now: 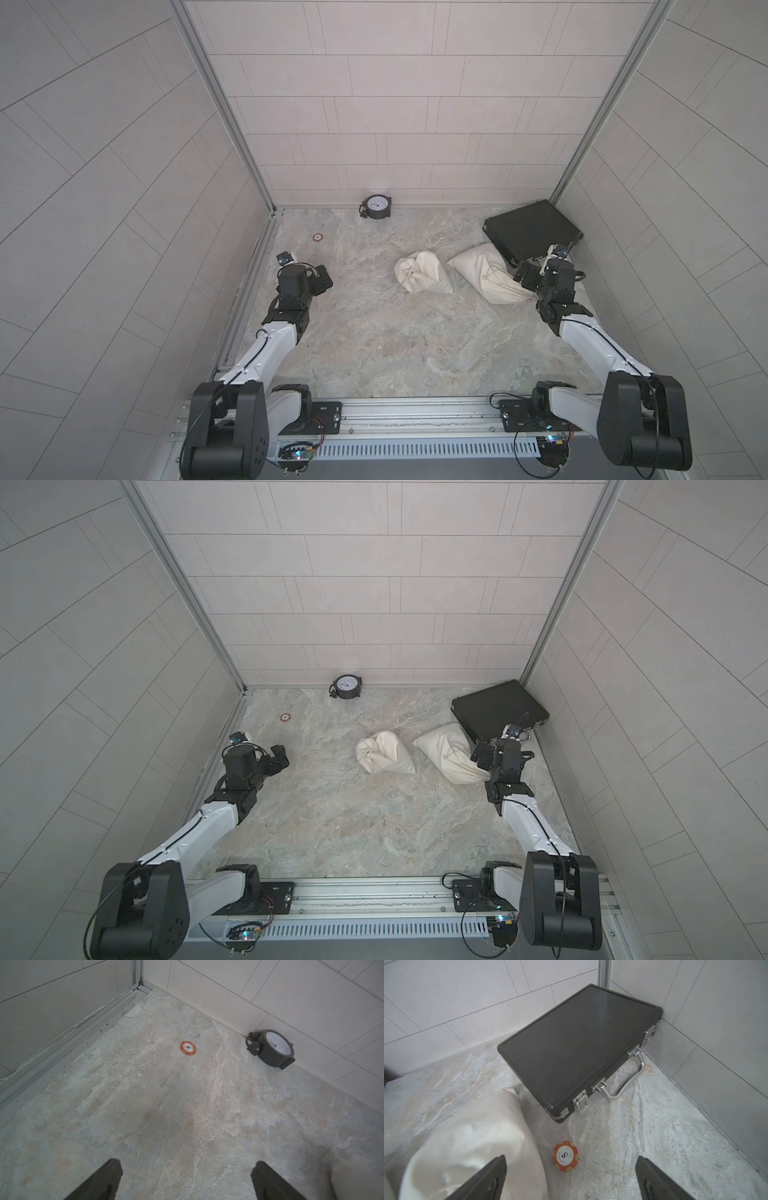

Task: Close the soil bag
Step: Place the soil bag at the center of the board, then reset both arms

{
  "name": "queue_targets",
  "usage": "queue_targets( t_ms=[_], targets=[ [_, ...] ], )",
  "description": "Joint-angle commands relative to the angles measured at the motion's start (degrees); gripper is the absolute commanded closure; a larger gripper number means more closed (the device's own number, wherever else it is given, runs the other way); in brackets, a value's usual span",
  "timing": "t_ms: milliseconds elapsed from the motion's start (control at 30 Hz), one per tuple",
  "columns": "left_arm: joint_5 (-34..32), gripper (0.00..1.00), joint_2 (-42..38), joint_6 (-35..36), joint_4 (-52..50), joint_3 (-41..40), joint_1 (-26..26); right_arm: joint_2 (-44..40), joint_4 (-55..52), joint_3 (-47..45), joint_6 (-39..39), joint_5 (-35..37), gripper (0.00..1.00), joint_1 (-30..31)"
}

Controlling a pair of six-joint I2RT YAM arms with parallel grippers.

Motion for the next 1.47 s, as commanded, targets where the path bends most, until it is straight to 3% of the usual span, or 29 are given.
queue_targets(
  t_ms=[0, 67, 167, 333, 500, 600, 667, 733, 800, 1433],
  targets=[
    [-2.80, 0.00, 3.69, 8.45, 11.16, -2.88, -1.56, 0.99, 13.75, -5.50, -1.15, 4.08, 0.00, 0.01],
    [-1.75, 0.00, 6.58, 12.84, 19.41, -5.37, -3.21, 3.54, 23.64, -9.21, -1.76, 2.14, 0.00, 0.03],
    [-1.14, 0.00, 6.72, 15.44, 21.13, -5.79, -4.57, 8.32, 35.63, -12.27, -3.53, -2.36, 0.00, 0.09],
    [2.26, 0.00, 6.76, 16.94, 34.95, -12.55, -4.87, 9.08, 43.27, -15.03, -10.65, -8.15, 0.00, 1.51],
    [3.62, 0.00, 15.48, 18.67, 43.95, -12.57, -5.02, 20.22, 55.11, -15.17, -12.59, -12.55, 0.00, 1.59],
    [4.97, 0.00, 21.75, 19.58, 42.99, -8.10, -4.78, 24.05, 54.59, -11.67, -13.10, -14.47, 0.00, 1.59],
    [2.63, 0.00, 21.00, 17.35, 31.10, -2.42, -3.90, 23.34, 44.90, -7.14, -13.73, -15.54, 0.00, 1.59],
    [7.18, 0.00, 22.48, 15.60, 32.02, -2.07, -1.05, 22.32, 37.61, -5.25, -14.41, -14.29, 0.00, 2.22],
    [7.15, 0.00, 21.82, 15.52, 29.00, -1.32, -0.98, 23.19, 41.23, -5.94, -14.56, -14.37, 0.00, 2.29],
    [9.40, 0.00, 21.36, 16.40, 29.59, -1.73, -1.06, 22.42, 38.30, -5.22, -14.55, -14.16, 0.00, 2.29]
  ],
)
